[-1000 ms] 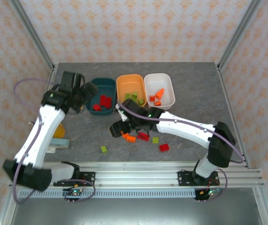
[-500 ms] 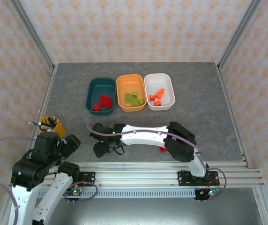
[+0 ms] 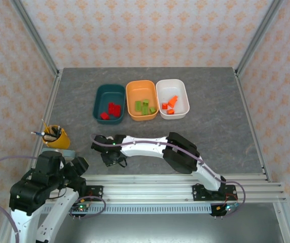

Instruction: Sort the legos into containers by color

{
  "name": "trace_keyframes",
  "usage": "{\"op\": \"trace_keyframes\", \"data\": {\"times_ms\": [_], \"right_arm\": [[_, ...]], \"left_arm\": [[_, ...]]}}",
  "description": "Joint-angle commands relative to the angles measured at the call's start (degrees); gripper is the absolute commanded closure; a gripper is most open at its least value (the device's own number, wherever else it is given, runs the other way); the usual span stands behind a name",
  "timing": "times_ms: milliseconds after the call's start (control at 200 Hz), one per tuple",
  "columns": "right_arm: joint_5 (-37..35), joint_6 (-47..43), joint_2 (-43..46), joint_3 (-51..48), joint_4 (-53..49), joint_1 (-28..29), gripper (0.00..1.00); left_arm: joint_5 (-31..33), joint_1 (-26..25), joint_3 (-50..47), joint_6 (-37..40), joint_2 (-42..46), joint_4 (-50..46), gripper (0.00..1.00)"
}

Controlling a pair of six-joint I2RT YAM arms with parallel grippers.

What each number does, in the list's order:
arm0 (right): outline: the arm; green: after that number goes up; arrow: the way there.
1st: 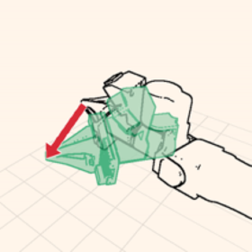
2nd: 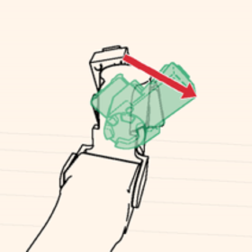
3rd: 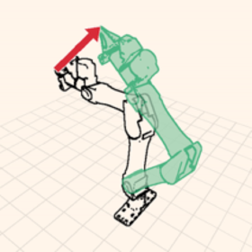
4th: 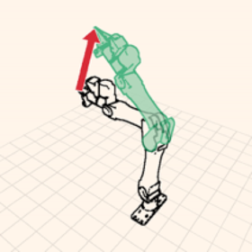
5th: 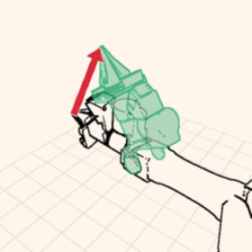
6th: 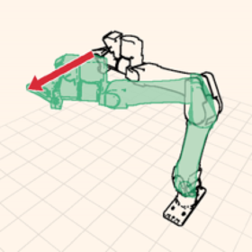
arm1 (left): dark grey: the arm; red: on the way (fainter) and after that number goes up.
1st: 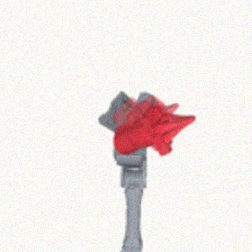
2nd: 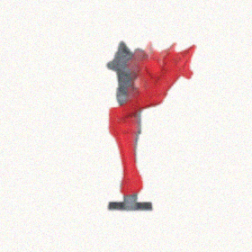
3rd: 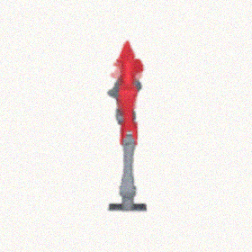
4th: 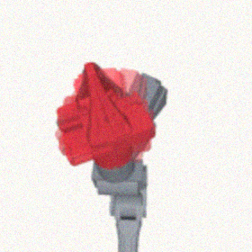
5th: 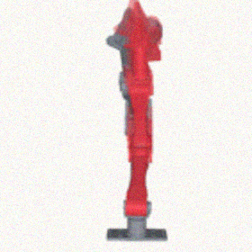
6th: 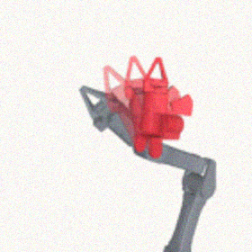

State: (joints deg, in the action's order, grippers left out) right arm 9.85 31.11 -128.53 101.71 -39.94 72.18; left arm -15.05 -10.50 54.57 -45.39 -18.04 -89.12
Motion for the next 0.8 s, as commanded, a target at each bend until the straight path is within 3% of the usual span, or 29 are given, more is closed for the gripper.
{"op": "trace_keyframes", "data": {"times_ms": [0,190,440,631,796], "right_arm": [[-3.79,1.05,0.48,1.78,-2.44,-0.37,0.74],[-4.94,2.01,7.83,-1.46,-1.45,-4.59,0.81],[-4.83,-1.41,15.85,-1.81,-2.00,-18.59,0.81],[2.25,-2.91,11.15,3.44,0.54,-31.53,0.81],[6.20,-5.22,0.26,17.58,-2.47,-38.06,0.80]], "left_arm": [[-5.27,-0.12,-2.03,3.24,1.32,0.82,0.16],[-10.26,-0.06,-4.38,3.97,0.26,8.42,0.18],[-11.68,-0.13,-4.68,3.23,-9.64,23.13,0.19],[-7.64,-0.22,-6.24,1.50,-17.46,30.98,0.19],[-4.04,-2.12,-7.13,-0.12,-22.05,37.39,0.19]]}}
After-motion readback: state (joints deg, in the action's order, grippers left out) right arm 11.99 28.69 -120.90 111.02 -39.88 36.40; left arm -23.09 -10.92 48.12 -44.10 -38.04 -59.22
